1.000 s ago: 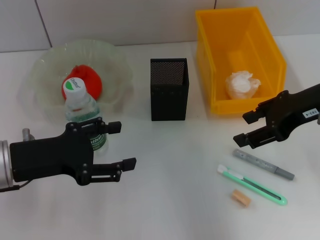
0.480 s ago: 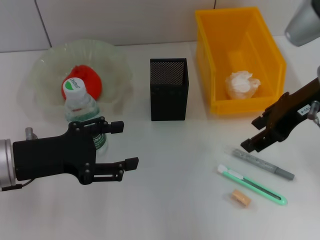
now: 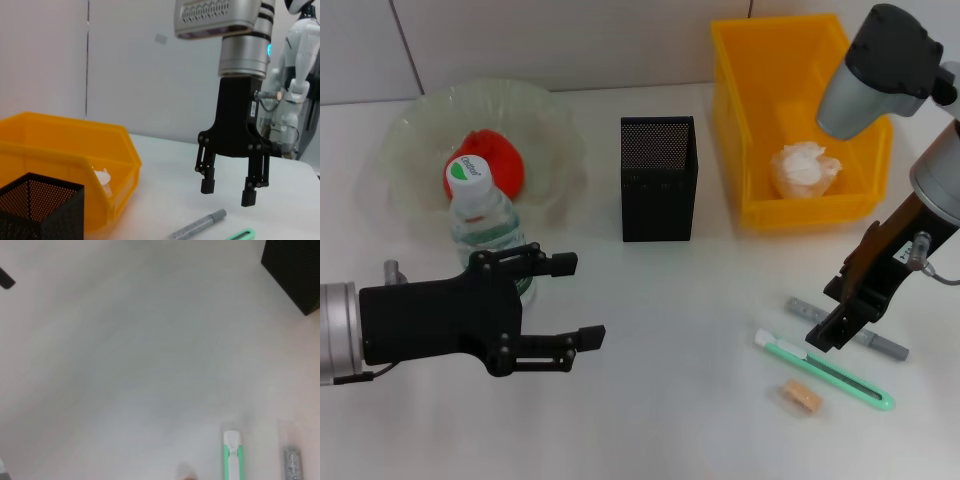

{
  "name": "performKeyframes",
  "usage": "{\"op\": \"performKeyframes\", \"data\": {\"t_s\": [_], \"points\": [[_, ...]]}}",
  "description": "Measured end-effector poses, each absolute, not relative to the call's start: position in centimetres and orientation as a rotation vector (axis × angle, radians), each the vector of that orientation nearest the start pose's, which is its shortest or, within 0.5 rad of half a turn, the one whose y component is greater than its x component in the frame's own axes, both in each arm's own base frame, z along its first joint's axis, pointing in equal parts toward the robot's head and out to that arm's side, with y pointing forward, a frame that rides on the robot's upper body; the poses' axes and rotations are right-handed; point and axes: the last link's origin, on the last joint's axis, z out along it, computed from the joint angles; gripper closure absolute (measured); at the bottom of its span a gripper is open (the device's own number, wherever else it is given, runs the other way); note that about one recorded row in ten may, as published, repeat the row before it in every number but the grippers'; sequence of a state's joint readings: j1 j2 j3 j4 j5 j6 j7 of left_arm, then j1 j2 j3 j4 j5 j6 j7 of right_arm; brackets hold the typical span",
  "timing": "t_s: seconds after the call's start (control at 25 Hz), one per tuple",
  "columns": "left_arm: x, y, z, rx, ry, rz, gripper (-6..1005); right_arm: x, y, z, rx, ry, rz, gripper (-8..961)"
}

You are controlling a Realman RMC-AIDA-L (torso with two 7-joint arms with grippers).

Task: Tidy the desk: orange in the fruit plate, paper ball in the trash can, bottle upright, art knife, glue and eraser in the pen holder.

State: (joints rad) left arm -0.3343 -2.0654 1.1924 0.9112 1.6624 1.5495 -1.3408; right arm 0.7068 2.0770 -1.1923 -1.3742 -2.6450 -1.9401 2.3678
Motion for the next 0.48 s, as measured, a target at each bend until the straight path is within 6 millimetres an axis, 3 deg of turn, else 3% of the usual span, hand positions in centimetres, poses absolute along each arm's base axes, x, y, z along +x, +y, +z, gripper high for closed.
{"op": "performKeyframes", "data": {"t_s": [0.48], "points": [[-22.95, 29.46, -1.52, -2.895, -0.274, -0.728, 137, 16.59, 34.03, 2.73, -2.782, 0.803, -0.776, 257]]}}
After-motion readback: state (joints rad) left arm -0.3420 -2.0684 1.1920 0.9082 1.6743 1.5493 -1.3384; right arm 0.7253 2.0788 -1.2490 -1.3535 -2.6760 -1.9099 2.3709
